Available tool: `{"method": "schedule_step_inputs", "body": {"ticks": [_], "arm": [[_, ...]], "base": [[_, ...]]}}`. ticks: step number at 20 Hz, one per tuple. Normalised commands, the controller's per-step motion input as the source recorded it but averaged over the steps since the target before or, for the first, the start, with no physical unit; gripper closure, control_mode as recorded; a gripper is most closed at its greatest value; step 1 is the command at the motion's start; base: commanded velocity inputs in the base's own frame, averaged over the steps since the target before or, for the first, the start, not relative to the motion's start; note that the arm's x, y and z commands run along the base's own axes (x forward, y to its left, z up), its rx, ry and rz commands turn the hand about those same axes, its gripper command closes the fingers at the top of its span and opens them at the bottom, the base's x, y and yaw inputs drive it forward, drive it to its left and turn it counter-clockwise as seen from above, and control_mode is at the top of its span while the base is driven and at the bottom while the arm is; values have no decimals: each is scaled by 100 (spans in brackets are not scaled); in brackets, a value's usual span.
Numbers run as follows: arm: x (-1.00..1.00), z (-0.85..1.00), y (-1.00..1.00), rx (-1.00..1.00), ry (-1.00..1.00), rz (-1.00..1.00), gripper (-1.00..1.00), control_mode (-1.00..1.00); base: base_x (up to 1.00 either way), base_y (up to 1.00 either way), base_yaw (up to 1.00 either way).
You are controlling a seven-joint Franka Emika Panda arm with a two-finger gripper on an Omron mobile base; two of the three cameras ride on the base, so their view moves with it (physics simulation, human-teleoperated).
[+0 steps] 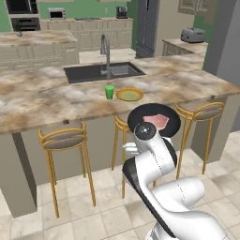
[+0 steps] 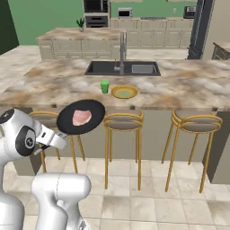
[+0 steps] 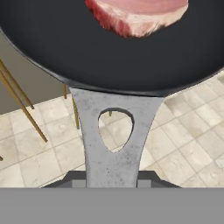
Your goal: Pick up the pan with the steak in it and place it on the dining table. Then place the steak on the plate.
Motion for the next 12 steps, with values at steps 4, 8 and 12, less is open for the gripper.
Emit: {"method": "schedule_step_inputs", "body": {"ticks": [4, 8, 12], "arm": [[0, 0, 0, 0, 0, 0, 100, 100], [0, 0, 0, 0, 0, 0, 100, 100], [0, 0, 0, 0, 0, 0, 100, 100]], "base": [[22, -99, 0], [23, -100, 0], [32, -88, 5]]}}
